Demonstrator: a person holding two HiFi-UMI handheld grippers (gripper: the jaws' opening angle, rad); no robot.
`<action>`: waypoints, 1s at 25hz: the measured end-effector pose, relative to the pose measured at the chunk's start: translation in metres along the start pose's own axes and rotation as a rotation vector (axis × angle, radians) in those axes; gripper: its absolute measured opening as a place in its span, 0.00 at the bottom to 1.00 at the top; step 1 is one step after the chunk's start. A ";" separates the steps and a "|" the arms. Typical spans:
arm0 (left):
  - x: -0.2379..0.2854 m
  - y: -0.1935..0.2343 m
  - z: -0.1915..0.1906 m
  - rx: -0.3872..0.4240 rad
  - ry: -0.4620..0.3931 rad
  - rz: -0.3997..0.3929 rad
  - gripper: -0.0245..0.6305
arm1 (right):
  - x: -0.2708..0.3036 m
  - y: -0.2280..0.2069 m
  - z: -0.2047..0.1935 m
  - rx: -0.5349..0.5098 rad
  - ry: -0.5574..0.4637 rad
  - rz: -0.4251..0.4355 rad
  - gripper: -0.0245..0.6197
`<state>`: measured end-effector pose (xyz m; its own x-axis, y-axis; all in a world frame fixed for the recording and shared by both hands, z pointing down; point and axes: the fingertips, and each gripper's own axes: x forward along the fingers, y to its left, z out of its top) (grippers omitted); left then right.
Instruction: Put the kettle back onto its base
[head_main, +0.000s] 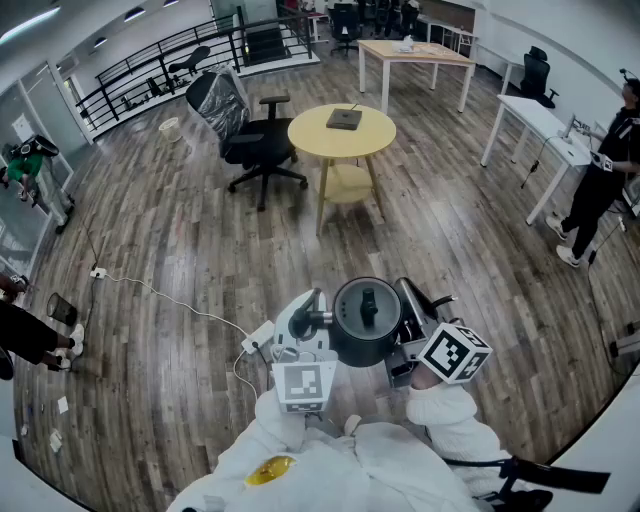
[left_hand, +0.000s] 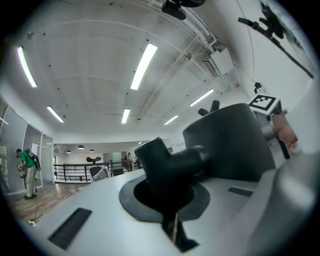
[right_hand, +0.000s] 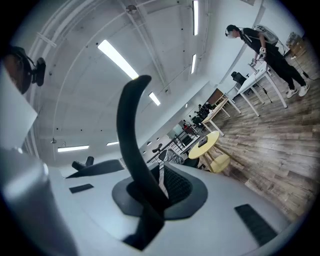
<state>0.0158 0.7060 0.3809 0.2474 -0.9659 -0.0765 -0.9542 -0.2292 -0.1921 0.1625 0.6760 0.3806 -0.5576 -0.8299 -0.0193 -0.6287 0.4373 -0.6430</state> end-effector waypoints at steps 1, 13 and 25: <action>0.004 -0.004 -0.001 -0.001 0.001 -0.003 0.03 | 0.000 -0.005 0.002 0.000 0.001 -0.002 0.09; 0.048 -0.020 -0.006 -0.004 -0.002 -0.037 0.03 | 0.014 -0.041 0.023 0.004 -0.010 -0.025 0.09; 0.105 0.000 -0.019 -0.007 -0.014 -0.068 0.03 | 0.067 -0.065 0.036 0.007 -0.021 -0.047 0.09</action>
<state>0.0388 0.6027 0.3919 0.3141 -0.9462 -0.0777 -0.9363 -0.2951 -0.1902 0.1856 0.5796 0.3936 -0.5155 -0.8569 -0.0051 -0.6502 0.3950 -0.6490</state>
